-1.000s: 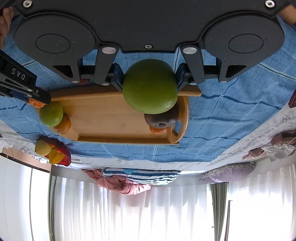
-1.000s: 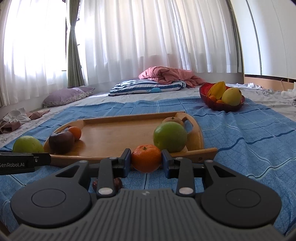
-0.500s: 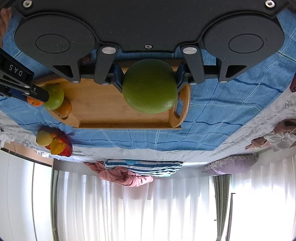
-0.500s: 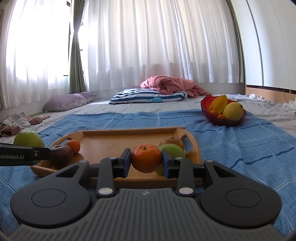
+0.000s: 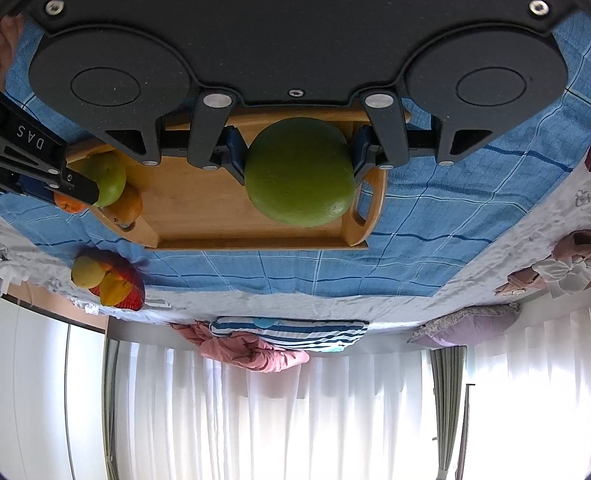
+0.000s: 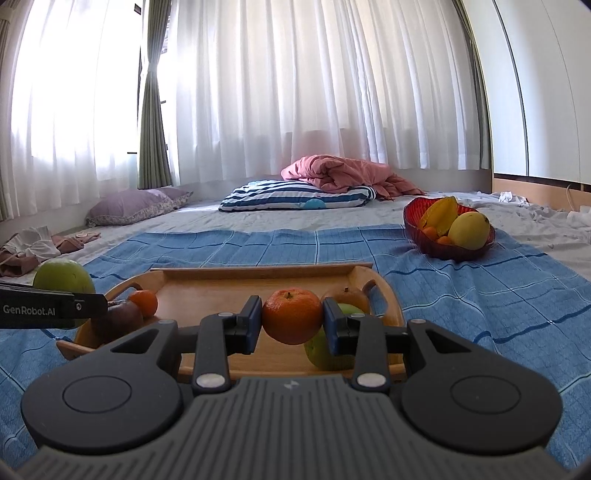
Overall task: Organize fruits
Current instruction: 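Lift the green apple and tangerine with both tools and carry them over the tray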
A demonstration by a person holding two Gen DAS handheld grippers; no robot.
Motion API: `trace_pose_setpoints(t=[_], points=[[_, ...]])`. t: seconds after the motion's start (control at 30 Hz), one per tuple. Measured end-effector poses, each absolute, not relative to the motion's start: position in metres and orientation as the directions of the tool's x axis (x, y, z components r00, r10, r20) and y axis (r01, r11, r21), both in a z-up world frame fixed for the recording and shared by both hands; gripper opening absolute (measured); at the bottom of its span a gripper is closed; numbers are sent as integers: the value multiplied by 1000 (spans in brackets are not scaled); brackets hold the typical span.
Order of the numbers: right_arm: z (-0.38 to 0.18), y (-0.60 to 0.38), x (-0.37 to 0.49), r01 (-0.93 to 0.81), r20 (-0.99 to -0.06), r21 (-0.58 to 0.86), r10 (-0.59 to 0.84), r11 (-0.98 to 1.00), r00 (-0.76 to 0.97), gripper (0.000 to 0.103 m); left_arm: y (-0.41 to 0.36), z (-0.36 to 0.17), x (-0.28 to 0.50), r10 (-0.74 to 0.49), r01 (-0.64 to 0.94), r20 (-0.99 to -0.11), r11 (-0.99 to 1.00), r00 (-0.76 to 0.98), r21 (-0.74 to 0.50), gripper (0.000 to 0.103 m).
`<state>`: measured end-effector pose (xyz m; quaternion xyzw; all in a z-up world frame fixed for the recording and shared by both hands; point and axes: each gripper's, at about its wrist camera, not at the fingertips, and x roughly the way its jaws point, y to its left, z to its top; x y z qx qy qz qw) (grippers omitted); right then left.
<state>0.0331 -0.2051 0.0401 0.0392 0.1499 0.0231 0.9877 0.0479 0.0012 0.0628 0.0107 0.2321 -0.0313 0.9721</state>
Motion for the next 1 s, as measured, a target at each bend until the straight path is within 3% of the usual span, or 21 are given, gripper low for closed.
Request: trace_pose_setpoints(t=[0.47, 0.73, 1.0], points=[[55, -216, 55, -32, -279, 67, 49, 997, 959, 40, 19, 90, 81, -72, 67, -443, 997, 894, -27, 52], [74, -231, 84, -27, -280, 74, 47, 997, 959, 40, 39, 110, 132, -117, 75, -486, 992, 866, -106, 52], [86, -252, 134, -1, -362, 113, 42, 994, 931, 40, 36, 108, 182, -120, 66, -546, 991, 829, -117, 52]])
